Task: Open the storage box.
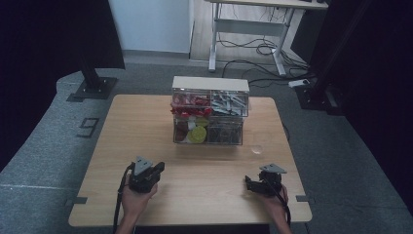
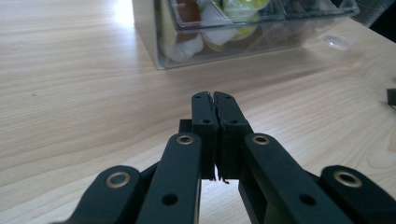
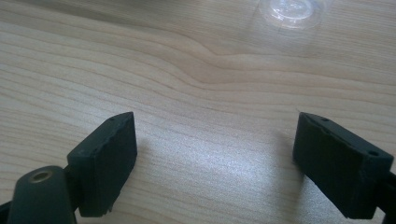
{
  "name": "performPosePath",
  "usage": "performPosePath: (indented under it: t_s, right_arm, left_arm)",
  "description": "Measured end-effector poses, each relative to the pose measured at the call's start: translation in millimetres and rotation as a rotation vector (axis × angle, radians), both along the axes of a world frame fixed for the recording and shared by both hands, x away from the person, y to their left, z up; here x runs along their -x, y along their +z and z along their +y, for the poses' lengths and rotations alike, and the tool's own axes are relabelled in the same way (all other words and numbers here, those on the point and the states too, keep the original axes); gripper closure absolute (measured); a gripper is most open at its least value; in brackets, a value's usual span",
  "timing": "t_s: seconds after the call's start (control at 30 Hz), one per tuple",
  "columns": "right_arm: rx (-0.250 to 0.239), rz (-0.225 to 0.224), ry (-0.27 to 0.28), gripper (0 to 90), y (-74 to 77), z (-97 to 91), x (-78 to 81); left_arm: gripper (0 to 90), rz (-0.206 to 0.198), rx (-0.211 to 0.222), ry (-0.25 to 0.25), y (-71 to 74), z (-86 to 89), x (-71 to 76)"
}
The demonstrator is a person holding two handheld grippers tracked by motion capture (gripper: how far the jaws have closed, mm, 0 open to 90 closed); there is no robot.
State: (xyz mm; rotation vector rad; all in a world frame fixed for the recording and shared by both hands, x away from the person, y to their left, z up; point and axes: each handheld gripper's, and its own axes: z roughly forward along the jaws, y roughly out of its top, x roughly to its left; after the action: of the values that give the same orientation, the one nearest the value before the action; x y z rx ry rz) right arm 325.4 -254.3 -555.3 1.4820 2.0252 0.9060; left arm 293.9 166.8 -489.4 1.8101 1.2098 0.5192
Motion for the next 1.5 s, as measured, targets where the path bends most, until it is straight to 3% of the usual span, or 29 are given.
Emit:
performPosePath:
  t_s: [0.17,0.43,0.57,0.73,0.87,1.0,1.5]
  right_arm:
    - [0.0,0.0,-0.001,14.1,0.0,0.0,0.0]
    - [-0.003,0.0,-0.005,14.5,0.1,0.4,0.0]
    - [-0.002,0.0,-0.005,14.6,0.1,0.4,0.0]
    - [0.0,-0.002,-0.019,15.0,0.1,1.4,0.7]
    - [0.0,-0.003,-0.021,15.2,0.1,1.8,0.7]
    - [0.001,-0.003,-0.021,15.3,0.1,1.8,0.7]
    - [0.001,-0.008,-0.023,17.3,0.3,2.5,1.7]
  left_arm:
    - [89.7,0.016,0.007,-0.011,-0.2,-4.0,-2.6]
    - [89.8,0.029,-0.025,-0.014,-1.8,-17.9,-13.4]
    - [90.0,0.03,-0.016,-0.014,-0.5,-26.3,-19.2]
    - [89.8,0.056,-0.022,-0.031,-1.3,-34.0,-23.7]
    - [89.3,0.075,-0.014,-0.038,-1.8,-35.7,-28.1]
    - [89.4,0.1,0.022,-0.044,-3.3,-34.2,-34.5]
    - [90.0,0.095,-0.008,-0.047,3.8,-44.0,-49.7]
